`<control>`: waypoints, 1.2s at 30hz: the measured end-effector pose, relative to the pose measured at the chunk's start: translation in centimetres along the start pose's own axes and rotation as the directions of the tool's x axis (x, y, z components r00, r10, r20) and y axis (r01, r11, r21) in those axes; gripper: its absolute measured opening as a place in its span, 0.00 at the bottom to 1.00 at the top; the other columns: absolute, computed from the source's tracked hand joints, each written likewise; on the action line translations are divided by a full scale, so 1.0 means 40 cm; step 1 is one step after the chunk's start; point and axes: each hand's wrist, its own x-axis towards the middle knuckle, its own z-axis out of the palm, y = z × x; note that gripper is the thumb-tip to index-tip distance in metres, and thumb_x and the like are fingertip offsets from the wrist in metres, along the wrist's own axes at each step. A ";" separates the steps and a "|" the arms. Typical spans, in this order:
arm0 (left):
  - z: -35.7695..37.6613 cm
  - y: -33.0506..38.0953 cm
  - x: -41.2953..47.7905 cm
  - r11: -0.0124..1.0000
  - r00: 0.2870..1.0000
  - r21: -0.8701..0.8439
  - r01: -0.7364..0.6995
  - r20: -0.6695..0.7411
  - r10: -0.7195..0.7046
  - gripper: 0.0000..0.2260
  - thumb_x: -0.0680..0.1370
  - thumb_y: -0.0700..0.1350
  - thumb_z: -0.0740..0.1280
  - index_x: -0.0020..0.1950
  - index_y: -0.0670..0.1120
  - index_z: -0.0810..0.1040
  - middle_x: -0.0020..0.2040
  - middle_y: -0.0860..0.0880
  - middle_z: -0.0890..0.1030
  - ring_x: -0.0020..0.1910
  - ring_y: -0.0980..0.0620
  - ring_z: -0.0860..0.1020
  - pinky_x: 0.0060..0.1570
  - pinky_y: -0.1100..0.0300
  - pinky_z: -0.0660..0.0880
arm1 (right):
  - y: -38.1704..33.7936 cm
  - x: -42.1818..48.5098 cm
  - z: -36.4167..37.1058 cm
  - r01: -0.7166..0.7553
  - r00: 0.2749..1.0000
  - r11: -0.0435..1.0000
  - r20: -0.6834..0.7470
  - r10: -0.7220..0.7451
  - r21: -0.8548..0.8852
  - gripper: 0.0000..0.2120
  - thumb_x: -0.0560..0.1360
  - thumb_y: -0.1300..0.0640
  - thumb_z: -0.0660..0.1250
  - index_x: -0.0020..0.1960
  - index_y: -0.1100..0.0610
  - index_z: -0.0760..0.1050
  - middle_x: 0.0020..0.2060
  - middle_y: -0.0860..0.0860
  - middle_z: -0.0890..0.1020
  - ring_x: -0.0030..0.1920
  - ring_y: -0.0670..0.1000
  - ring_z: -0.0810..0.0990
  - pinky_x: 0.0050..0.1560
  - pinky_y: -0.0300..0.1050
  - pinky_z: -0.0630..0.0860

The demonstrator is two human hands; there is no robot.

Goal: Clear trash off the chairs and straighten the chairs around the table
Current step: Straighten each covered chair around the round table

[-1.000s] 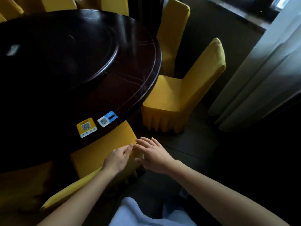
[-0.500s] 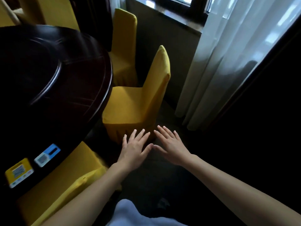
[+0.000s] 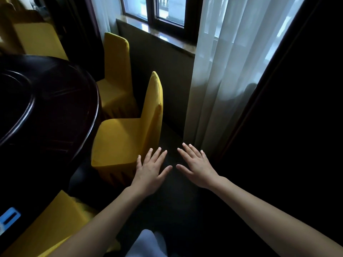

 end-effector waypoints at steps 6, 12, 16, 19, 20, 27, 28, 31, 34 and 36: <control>-0.017 0.002 0.125 1.000 1.000 -0.001 -0.010 -0.006 0.010 0.27 0.79 0.61 0.49 0.77 0.56 0.49 0.78 0.53 0.48 0.77 0.52 0.42 0.72 0.43 0.39 | 0.045 0.083 -0.038 -0.009 1.000 0.999 -0.021 0.010 0.038 0.30 0.79 0.40 0.53 0.78 0.48 0.49 0.78 0.47 0.46 0.77 0.48 0.41 0.75 0.57 0.43; -0.032 -0.012 0.321 0.999 1.000 -0.032 -0.024 -0.014 0.023 0.28 0.79 0.61 0.49 0.77 0.55 0.49 0.78 0.53 0.48 0.77 0.52 0.42 0.72 0.43 0.39 | 0.130 0.249 -0.082 -0.022 1.000 1.000 -0.018 0.023 0.015 0.30 0.79 0.40 0.52 0.78 0.47 0.49 0.78 0.47 0.46 0.77 0.48 0.41 0.74 0.56 0.44; -0.063 -0.034 0.495 0.998 0.999 -0.062 0.006 -0.039 -0.008 0.28 0.79 0.62 0.49 0.77 0.55 0.49 0.78 0.53 0.48 0.77 0.52 0.42 0.72 0.43 0.40 | 0.182 0.412 -0.143 -0.018 1.000 1.000 -0.015 0.018 0.008 0.30 0.80 0.40 0.53 0.78 0.47 0.49 0.78 0.47 0.46 0.77 0.48 0.41 0.74 0.55 0.44; -0.088 -0.061 0.627 0.996 0.998 -0.090 0.027 -0.055 -0.032 0.28 0.79 0.62 0.49 0.77 0.55 0.49 0.78 0.53 0.48 0.77 0.52 0.42 0.72 0.43 0.40 | 0.208 0.544 -0.185 -0.009 1.000 1.000 0.011 0.009 -0.008 0.30 0.80 0.40 0.53 0.78 0.48 0.49 0.78 0.47 0.46 0.77 0.48 0.41 0.75 0.56 0.44; -0.096 -0.070 0.667 0.995 0.998 -0.096 0.029 -0.061 -0.035 0.28 0.79 0.62 0.49 0.77 0.55 0.49 0.78 0.53 0.48 0.77 0.52 0.42 0.72 0.43 0.40 | 0.211 0.586 -0.197 -0.006 1.000 1.000 0.017 0.006 -0.007 0.30 0.79 0.40 0.53 0.78 0.47 0.49 0.78 0.47 0.46 0.77 0.48 0.41 0.75 0.55 0.44; -0.140 -0.129 0.856 0.991 0.989 -0.079 0.111 -0.089 -0.118 0.33 0.74 0.65 0.42 0.77 0.54 0.46 0.78 0.50 0.42 0.76 0.48 0.39 0.71 0.41 0.38 | 0.202 0.827 -0.266 0.056 0.998 0.996 0.018 -0.057 0.063 0.29 0.80 0.41 0.53 0.77 0.47 0.51 0.78 0.47 0.48 0.77 0.48 0.43 0.74 0.55 0.42; -0.142 -0.137 0.867 0.988 0.988 -0.085 0.131 -0.072 -0.137 0.34 0.73 0.65 0.41 0.77 0.54 0.46 0.78 0.50 0.41 0.76 0.48 0.38 0.71 0.41 0.38 | 0.201 0.853 -0.272 0.068 0.997 0.995 0.024 -0.070 0.069 0.29 0.80 0.41 0.53 0.77 0.47 0.51 0.78 0.47 0.48 0.77 0.48 0.42 0.74 0.55 0.42; -0.141 -0.170 0.899 0.974 0.977 -0.099 0.203 -0.043 -0.208 0.33 0.75 0.66 0.43 0.77 0.54 0.44 0.78 0.50 0.40 0.76 0.49 0.38 0.71 0.43 0.37 | 0.204 0.932 -0.289 0.105 0.993 0.992 0.044 -0.108 0.072 0.29 0.80 0.41 0.53 0.77 0.47 0.50 0.78 0.47 0.48 0.77 0.48 0.42 0.75 0.56 0.41; -0.131 -0.194 0.925 0.954 0.961 -0.124 0.273 -0.007 -0.276 0.33 0.76 0.66 0.45 0.77 0.54 0.43 0.78 0.49 0.41 0.76 0.49 0.39 0.73 0.46 0.39 | 0.213 1.011 -0.295 0.144 0.985 0.988 0.091 -0.149 0.056 0.29 0.80 0.40 0.53 0.77 0.47 0.50 0.78 0.47 0.47 0.77 0.49 0.41 0.75 0.57 0.41; -0.121 -0.191 0.939 0.933 0.946 -0.160 0.323 0.053 -0.319 0.34 0.75 0.67 0.46 0.77 0.54 0.42 0.78 0.49 0.41 0.77 0.49 0.41 0.73 0.48 0.43 | 0.222 1.065 -0.292 0.186 0.973 0.982 0.134 -0.187 0.013 0.30 0.79 0.39 0.53 0.77 0.46 0.49 0.78 0.48 0.46 0.77 0.50 0.39 0.75 0.58 0.40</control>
